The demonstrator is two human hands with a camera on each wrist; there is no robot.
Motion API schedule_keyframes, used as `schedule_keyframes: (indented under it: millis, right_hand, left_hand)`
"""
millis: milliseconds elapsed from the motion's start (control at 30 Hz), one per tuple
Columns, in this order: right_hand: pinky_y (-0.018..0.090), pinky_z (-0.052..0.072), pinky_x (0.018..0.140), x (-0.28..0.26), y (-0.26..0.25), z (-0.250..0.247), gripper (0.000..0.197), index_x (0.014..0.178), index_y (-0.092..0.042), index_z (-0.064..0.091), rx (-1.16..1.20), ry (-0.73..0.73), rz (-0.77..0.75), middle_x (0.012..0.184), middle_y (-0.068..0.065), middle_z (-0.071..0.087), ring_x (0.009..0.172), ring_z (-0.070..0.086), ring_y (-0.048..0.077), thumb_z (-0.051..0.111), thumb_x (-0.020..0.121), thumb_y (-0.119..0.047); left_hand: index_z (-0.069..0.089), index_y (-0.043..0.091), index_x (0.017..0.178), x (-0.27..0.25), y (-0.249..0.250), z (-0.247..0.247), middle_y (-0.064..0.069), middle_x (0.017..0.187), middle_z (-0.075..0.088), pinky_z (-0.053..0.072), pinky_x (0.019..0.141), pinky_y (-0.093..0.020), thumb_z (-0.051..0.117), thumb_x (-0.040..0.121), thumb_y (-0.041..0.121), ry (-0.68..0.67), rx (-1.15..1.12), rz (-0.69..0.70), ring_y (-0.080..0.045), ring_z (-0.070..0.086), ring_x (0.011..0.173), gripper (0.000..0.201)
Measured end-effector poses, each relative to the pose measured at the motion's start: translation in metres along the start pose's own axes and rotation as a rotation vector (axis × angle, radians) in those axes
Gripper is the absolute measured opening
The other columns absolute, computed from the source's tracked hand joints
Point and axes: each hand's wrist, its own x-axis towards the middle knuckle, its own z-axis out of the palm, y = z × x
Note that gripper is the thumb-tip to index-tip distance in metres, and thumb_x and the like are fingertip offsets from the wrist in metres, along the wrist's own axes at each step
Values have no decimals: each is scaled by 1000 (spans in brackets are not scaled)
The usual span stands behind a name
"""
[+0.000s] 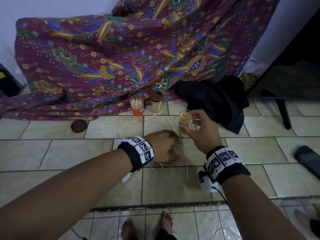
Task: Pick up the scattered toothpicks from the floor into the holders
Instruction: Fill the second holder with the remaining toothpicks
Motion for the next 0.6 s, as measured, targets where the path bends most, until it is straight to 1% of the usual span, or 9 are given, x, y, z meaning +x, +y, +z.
schedule_keyframes:
  millis: [67, 133, 200, 267, 300, 367, 467, 533, 600]
  right_hand:
    - [7, 40, 74, -1, 1, -2, 46, 114, -26, 57, 0, 4, 5, 103, -16, 62, 91, 54, -8, 82, 76, -35]
    - [8, 40, 74, -2, 2, -4, 46, 113, -27, 56, 1, 10, 11, 105, -15, 63, 93, 56, -3, 82, 76, -35]
    - [8, 40, 74, -2, 4, -5, 46, 113, -27, 56, 9, 13, 16, 106, -14, 63, 95, 57, 1, 82, 76, -34]
    - [7, 41, 74, -3, 5, -8, 46, 113, -27, 56, 11, 18, 19, 105, -16, 63, 96, 57, 0, 83, 76, -32]
    - [7, 42, 74, -4, 6, -9, 45, 113, -27, 57, 14, 21, 22, 105, -16, 63, 96, 58, 1, 83, 76, -32]
    - [14, 47, 78, -4, 7, -12, 45, 112, -26, 57, 18, 34, 23, 105, -15, 65, 97, 60, 3, 83, 76, -31]
    - [23, 50, 83, -5, 9, -16, 45, 112, -25, 57, 5, 46, 22, 104, -15, 64, 98, 61, 5, 83, 75, -32]
    - [22, 48, 83, -6, 9, -18, 45, 111, -26, 57, -3, 51, 19, 102, -17, 63, 97, 59, 3, 83, 75, -33]
    - [20, 46, 83, -6, 9, -20, 45, 111, -26, 57, -2, 55, 15, 102, -18, 62, 96, 58, 2, 83, 75, -33]
  left_hand:
    - [45, 17, 140, -2, 3, -1, -4, 139, 46, 45, 100, -36, 57, 89, 45, -34, 14, 43, -23, 46, 125, 60]
    - [45, 16, 141, -4, 4, -2, -6, 140, 46, 42, 101, -33, 56, 92, 41, -40, 60, 85, -23, 44, 126, 56]
    - [48, 16, 138, -6, 5, -3, -7, 137, 48, 41, 100, -35, 58, 90, 39, -24, 96, 133, -25, 44, 124, 54]
    - [52, 19, 135, -4, 6, -2, -7, 135, 51, 44, 97, -39, 60, 88, 38, -24, 114, 189, -26, 46, 120, 51]
    - [54, 24, 133, -3, 8, 1, -5, 135, 52, 45, 96, -40, 60, 88, 37, -24, 135, 238, -26, 47, 120, 47]
    - [53, 34, 132, -1, 13, 5, -1, 138, 49, 45, 96, -42, 52, 94, 35, -24, 212, 353, -25, 46, 122, 38]
    - [49, 41, 136, -1, 16, 10, -3, 147, 43, 36, 105, -43, 43, 98, 31, -68, 298, 460, -28, 36, 134, 40]
    - [50, 40, 136, -2, 13, 9, -4, 148, 42, 35, 106, -44, 45, 96, 26, -90, 325, 487, -30, 35, 135, 43]
    - [54, 40, 132, -4, 6, 4, -3, 145, 45, 37, 104, -44, 48, 95, 28, -83, 328, 489, -27, 37, 132, 39]
